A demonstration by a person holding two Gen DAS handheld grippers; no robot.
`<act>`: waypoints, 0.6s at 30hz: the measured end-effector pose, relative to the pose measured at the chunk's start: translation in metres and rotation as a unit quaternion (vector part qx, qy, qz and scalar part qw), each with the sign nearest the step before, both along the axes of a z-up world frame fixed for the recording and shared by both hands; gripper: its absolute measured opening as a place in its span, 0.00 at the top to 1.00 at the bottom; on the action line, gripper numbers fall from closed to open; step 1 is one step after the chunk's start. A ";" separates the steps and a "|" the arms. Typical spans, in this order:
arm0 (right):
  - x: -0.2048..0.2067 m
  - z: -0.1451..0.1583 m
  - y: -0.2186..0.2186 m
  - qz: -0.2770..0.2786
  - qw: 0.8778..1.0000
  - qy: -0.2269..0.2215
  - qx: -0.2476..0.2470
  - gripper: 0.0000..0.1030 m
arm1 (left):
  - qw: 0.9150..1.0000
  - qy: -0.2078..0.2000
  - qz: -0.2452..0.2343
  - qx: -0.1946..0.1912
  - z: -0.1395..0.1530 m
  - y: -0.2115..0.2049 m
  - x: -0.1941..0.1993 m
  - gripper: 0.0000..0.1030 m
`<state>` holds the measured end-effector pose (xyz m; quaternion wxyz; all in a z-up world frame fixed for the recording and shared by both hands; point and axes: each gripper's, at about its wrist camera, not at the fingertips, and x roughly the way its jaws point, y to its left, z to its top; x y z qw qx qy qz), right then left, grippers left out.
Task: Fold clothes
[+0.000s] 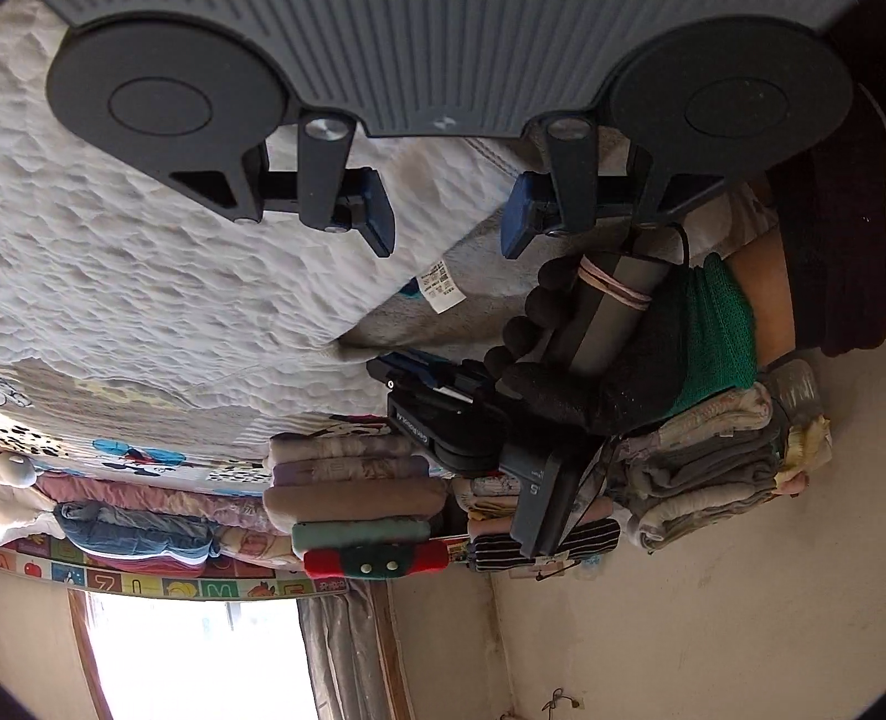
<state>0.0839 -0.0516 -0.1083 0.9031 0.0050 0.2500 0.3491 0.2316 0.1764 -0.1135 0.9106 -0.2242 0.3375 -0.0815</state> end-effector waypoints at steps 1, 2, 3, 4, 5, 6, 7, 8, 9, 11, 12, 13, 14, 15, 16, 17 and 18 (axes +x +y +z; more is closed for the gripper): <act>0.003 -0.005 0.006 0.010 1.000 0.015 -0.009 0.57 | 1.000 -0.008 0.013 -0.005 0.005 0.010 -0.004 0.83; 0.006 -0.011 0.012 0.019 0.999 0.028 -0.018 0.56 | 0.999 -0.016 0.027 -0.009 0.010 0.019 -0.008 0.81; 0.003 -0.015 0.016 0.021 0.999 0.025 -0.025 0.56 | 0.998 -0.027 0.051 -0.020 0.016 0.035 -0.013 0.81; 0.001 -0.016 0.015 0.020 0.999 0.020 -0.022 0.55 | 0.996 -0.033 0.077 -0.034 0.020 0.051 -0.017 0.81; 0.000 -0.017 0.014 0.018 0.999 0.024 -0.013 0.55 | 0.994 -0.036 0.096 -0.047 0.022 0.062 -0.021 0.78; 0.000 -0.018 0.012 0.017 0.999 0.028 -0.005 0.55 | 0.991 -0.035 0.119 -0.052 0.023 0.073 -0.025 0.74; -0.001 -0.020 0.011 0.016 0.999 0.031 0.002 0.55 | 0.988 -0.033 0.142 -0.056 0.024 0.084 -0.029 0.68; -0.001 -0.020 0.011 0.016 0.999 0.030 0.003 0.55 | 0.984 -0.025 0.169 -0.054 0.025 0.093 -0.029 0.60; -0.002 -0.021 0.011 0.015 0.999 0.030 0.005 0.55 | 0.980 -0.014 0.188 -0.059 0.023 0.100 -0.028 0.55; -0.003 -0.023 0.011 0.015 0.999 0.029 0.008 0.55 | 0.977 0.010 0.196 -0.082 0.013 0.104 -0.021 0.50; -0.004 -0.023 0.010 0.014 0.999 0.030 0.010 0.55 | 0.976 0.020 0.196 -0.088 0.006 0.102 -0.016 0.50; -0.004 -0.023 0.010 0.014 0.999 0.031 0.011 0.55 | 0.976 0.031 0.196 -0.093 -0.001 0.100 -0.010 0.51; -0.004 -0.022 0.010 0.014 0.999 0.032 0.010 0.55 | 0.977 0.027 0.197 -0.076 -0.003 0.095 -0.007 0.66; -0.004 -0.021 0.010 0.016 0.999 0.034 0.008 0.55 | 0.978 0.018 0.201 -0.054 0.001 0.090 -0.008 0.82; -0.003 -0.020 0.010 0.019 0.999 0.036 0.005 0.55 | 0.978 0.008 0.204 -0.033 0.005 0.085 -0.009 0.91; -0.002 -0.020 0.010 0.021 0.999 0.038 0.003 0.55 | 0.978 -0.002 0.208 -0.011 0.009 0.080 -0.010 0.94; -0.001 -0.019 0.011 0.023 0.999 0.040 0.000 0.55 | 0.978 -0.005 0.210 0.000 0.011 0.078 -0.011 0.94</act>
